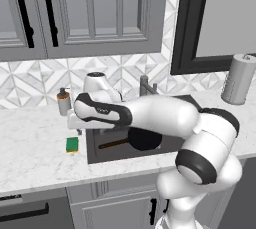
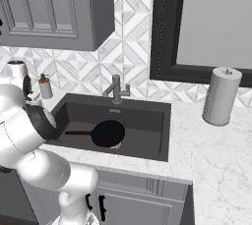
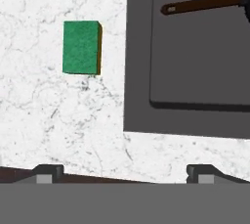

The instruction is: Pick the pan and sponge and place them into the sink. Then turn on the water.

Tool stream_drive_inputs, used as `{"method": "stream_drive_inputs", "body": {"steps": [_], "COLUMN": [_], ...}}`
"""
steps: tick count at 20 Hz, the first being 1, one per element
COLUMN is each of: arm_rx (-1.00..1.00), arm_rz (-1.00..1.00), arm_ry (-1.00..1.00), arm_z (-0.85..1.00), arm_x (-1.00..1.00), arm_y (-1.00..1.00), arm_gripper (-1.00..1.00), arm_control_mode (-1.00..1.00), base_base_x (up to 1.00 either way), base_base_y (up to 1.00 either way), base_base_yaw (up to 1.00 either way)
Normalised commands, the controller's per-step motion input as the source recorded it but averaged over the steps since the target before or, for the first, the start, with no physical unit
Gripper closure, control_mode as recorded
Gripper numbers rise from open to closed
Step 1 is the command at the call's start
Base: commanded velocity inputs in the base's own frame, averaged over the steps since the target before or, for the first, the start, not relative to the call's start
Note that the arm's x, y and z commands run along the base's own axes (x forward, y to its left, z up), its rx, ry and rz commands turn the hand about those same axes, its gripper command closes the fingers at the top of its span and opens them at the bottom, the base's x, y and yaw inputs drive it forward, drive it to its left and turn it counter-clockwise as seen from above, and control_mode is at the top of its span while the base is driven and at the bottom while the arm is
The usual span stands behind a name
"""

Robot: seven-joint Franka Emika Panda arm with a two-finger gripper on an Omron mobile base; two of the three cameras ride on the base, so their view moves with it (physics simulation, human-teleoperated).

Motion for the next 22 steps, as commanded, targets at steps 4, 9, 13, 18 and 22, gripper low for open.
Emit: {"method": "stream_drive_inputs", "body": {"steps": [4, 9, 13, 18, 22], "arm_rx": [0.00, 0.00, 0.00, -0.04, -0.05], "arm_rz": [0.01, -0.09, -0.13, -0.14, -0.01], "arm_ry": [0.00, 0.00, 0.00, 0.02, 0.03], "arm_z": [0.00, -0.11, -0.28, -0.31, -0.24], "arm_x": [0.01, 0.24, 0.19, 0.14, 0.03], "arm_y": [0.38, 0.10, 0.04, 0.20, 0.02], "arm_gripper": [-1.00, -1.00, -1.00, -1.00, -1.00], "arm_control_mode": [-1.00, -1.00, -1.00, -1.00, -1.00], "base_base_x": [0.00, 0.00, 0.00, 0.00, 0.00], "base_base_y": [0.00, 0.00, 0.00, 0.00, 0.00], "base_base_yaw": [0.00, 0.00, 0.00, 0.00, 0.00]}}
